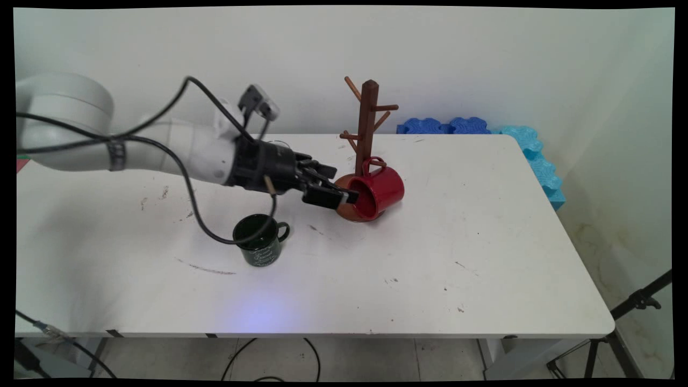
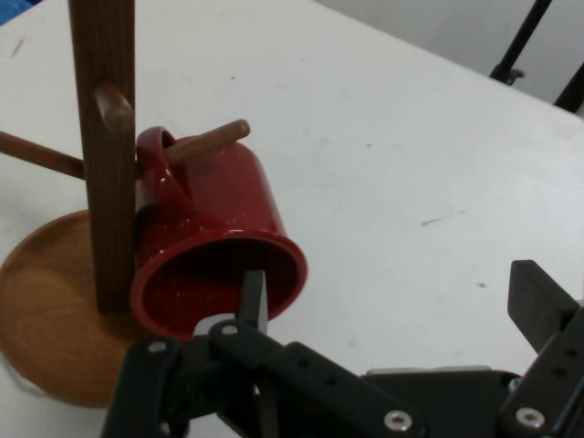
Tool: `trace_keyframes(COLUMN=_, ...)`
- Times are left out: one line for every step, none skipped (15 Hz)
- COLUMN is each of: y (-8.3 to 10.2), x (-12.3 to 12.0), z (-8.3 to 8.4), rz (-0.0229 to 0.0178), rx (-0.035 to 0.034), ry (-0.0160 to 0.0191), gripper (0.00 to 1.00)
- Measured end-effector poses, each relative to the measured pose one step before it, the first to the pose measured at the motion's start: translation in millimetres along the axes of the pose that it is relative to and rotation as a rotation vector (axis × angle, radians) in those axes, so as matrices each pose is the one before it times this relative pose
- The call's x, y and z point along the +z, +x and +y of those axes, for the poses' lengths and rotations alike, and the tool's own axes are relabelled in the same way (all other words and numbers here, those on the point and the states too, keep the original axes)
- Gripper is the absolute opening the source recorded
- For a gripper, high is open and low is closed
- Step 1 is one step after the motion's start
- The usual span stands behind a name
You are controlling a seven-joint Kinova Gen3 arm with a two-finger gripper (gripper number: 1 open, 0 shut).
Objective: Pick up the red mug from the rack
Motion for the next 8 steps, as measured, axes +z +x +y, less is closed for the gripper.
trace_keyframes(y=-1.53, x=6.04, z=-0.05, rz=-0.00453, rx=0.00474, ry=0.00748, gripper=1.00)
trace_keyframes(y=-1.91, x=6.52, z=-0.10, rz=-0.00543, rx=0.00319, ry=0.00888, gripper=1.00)
trace_keyframes(y=-2.04, x=6.22, z=-0.18, rz=-0.00598, rx=0.00182, ry=0.00902, gripper=1.00)
trace_keyframes(y=-2.04, x=5.84, z=-0.14, rz=-0.00484, rx=0.00384, ry=0.00870, gripper=1.00)
trace_keyframes(y=-1.64, x=4.76, z=0.04, rz=-0.00401, rx=0.00413, ry=0.00612, gripper=1.00)
trace_keyframes(y=-1.03, x=3.17, z=0.15, rz=-0.00257, rx=0.00455, ry=0.00337, gripper=1.00)
trace_keyframes(y=-1.74, x=4.28, z=0.25, rz=-0.00395, rx=0.00592, ry=0.00485, gripper=1.00)
trace_keyframes(y=-2.24, x=4.51, z=0.46, rz=-0.00490, rx=0.00437, ry=0.00515, gripper=1.00)
